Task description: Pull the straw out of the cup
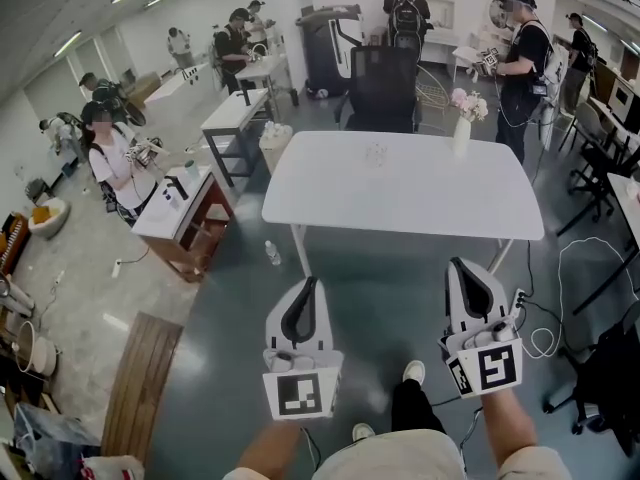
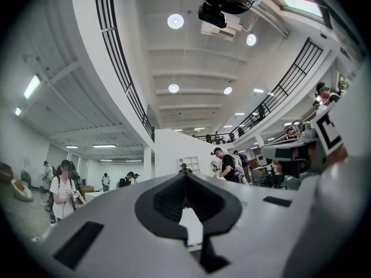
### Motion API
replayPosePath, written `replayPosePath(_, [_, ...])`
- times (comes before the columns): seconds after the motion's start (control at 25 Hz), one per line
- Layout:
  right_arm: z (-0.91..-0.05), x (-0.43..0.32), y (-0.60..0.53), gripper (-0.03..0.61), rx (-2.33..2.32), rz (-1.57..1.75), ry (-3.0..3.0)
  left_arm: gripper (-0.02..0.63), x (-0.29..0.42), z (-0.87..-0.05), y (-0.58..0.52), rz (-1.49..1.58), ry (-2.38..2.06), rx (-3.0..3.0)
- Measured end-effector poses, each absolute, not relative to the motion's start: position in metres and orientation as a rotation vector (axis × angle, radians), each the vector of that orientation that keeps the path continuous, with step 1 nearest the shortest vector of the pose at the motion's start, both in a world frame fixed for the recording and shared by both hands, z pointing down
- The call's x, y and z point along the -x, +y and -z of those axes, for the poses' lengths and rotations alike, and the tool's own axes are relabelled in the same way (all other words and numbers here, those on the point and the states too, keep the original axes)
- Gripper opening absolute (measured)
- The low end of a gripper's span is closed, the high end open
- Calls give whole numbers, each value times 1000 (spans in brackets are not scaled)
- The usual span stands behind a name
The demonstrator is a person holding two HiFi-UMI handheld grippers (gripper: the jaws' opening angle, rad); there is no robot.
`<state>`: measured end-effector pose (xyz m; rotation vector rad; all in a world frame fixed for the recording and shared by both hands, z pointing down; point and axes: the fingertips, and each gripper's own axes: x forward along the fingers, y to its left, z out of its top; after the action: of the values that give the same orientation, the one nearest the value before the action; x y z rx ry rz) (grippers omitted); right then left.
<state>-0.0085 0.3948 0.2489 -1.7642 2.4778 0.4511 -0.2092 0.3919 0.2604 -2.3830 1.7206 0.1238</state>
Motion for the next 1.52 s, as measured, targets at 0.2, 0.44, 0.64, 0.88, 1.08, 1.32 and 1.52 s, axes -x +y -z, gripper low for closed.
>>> replayPosePath(0.2, [-262, -17, 366, 0, 1758, -436, 2480, 5, 188, -280, 365, -98, 1756, 2379])
replayPosePath(0.44, [-266, -45, 304, 0, 1706, -509, 2555, 5, 148, -290, 302, -47, 1790, 2357])
replayPosePath(0.64, [-271, -89, 248, 0, 1686, -462, 2543, 5, 100, -280, 250, -106, 1788, 2323])
replayPosePath(0.88, [-275, -154, 188, 0, 1725, -437, 2517, 5, 50, -282, 193, -30, 1768, 2335])
replayPosePath(1.08, [-278, -208, 147, 0, 1772, -403, 2466, 5, 12, -286, 154, -9, 1793, 2332])
replayPosePath(1.32, [-285, -261, 118, 0, 1823, -332, 2413, 5, -31, -292, 121, 9, 1790, 2352])
replayPosePath(1.52, [-292, -273, 100, 0, 1830, -295, 2408, 5, -50, -298, 102, 29, 1773, 2371])
